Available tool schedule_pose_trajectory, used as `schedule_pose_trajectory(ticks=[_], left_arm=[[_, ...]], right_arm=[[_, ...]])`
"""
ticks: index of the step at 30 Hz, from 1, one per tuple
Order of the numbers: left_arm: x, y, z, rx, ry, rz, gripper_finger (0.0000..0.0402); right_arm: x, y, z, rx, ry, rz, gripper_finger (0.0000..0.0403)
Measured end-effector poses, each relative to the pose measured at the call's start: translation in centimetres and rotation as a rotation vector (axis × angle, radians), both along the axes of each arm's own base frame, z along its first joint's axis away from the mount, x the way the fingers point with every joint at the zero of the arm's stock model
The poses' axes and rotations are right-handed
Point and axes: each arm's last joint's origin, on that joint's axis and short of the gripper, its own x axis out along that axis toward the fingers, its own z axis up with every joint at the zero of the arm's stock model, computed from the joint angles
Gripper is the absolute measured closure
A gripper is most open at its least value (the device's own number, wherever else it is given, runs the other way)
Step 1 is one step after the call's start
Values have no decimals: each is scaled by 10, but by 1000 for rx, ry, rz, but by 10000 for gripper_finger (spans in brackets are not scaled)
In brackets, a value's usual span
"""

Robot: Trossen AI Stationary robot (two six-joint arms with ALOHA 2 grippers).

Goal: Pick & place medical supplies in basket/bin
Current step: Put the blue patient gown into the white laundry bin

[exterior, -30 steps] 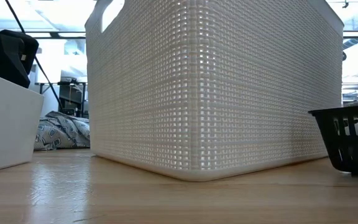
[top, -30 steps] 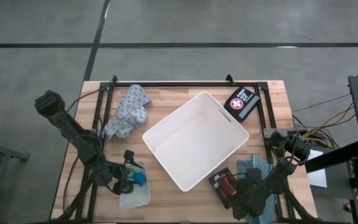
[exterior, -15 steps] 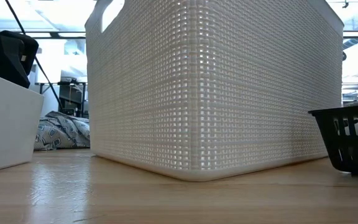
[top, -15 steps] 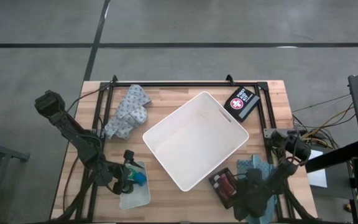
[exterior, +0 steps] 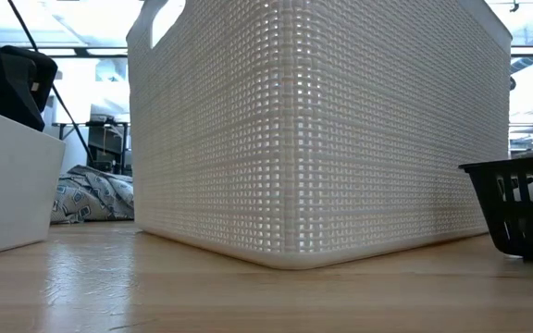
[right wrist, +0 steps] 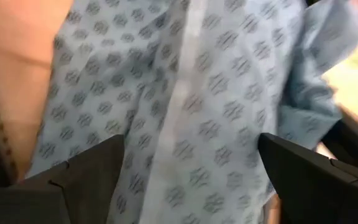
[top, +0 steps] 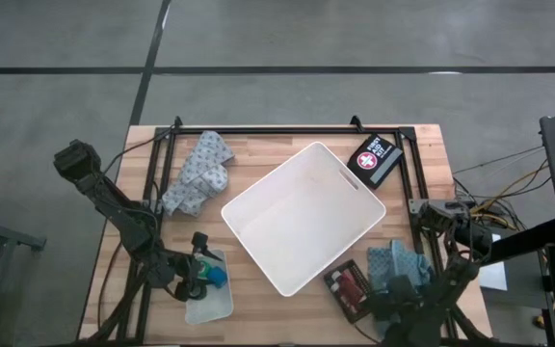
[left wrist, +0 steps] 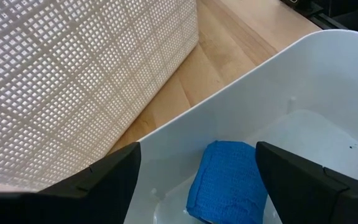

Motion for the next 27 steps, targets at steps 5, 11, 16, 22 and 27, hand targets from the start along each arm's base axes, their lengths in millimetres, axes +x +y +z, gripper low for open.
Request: schedule_pose_trajectory(ticks=[5,11,16,22,27], left_arm=[[0,0,0,0,0,0,80],[0,0,0,0,0,0,80],[0,0,0,0,0,0,80],[0,0,0,0,0,0,80],[0,0,0,0,0,0,80]], right_arm=[[2,6,-4,75,-13,-2,34],[3,12,2,130,15,-11,34],[3,13,12,118,34,-24,34],[4,18,13,165,28,-33,34],[4,23,11,210,-1,-49,34]])
